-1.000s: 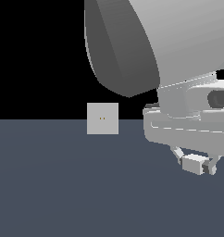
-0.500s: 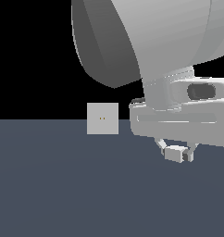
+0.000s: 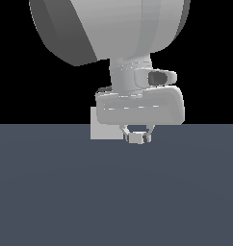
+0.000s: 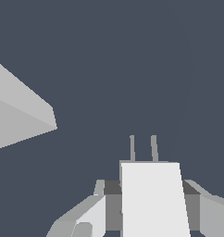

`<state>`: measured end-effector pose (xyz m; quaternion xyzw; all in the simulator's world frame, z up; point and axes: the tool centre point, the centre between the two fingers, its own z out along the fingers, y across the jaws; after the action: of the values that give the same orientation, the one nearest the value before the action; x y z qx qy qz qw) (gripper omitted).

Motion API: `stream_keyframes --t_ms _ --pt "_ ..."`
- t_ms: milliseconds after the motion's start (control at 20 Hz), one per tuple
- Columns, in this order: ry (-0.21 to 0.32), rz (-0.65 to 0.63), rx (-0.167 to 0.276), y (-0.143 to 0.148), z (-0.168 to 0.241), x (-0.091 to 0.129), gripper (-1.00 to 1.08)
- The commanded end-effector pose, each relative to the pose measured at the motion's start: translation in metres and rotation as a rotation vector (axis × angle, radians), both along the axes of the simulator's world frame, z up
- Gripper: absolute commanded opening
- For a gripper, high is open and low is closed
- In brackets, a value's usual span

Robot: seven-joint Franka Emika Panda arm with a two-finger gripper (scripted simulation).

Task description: Plug the charger into the wall socket.

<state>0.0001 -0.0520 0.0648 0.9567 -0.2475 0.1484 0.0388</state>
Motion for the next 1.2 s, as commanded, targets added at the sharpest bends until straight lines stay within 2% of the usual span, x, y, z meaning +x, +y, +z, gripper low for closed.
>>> stream_keyframes --t_ms 0,250,500,1150 --pt "0.0 0.101 -0.001 0.026 0.011 0.007 -1.0" --pt "0.001 0.243 -0.001 0.065 0.025 0.011 -1.0" --pt "0.002 0.325 0.0 0.087 0.033 0.01 -1.0" --pt "0.003 0.35 0.001 0.094 0.035 0.012 -1.0"
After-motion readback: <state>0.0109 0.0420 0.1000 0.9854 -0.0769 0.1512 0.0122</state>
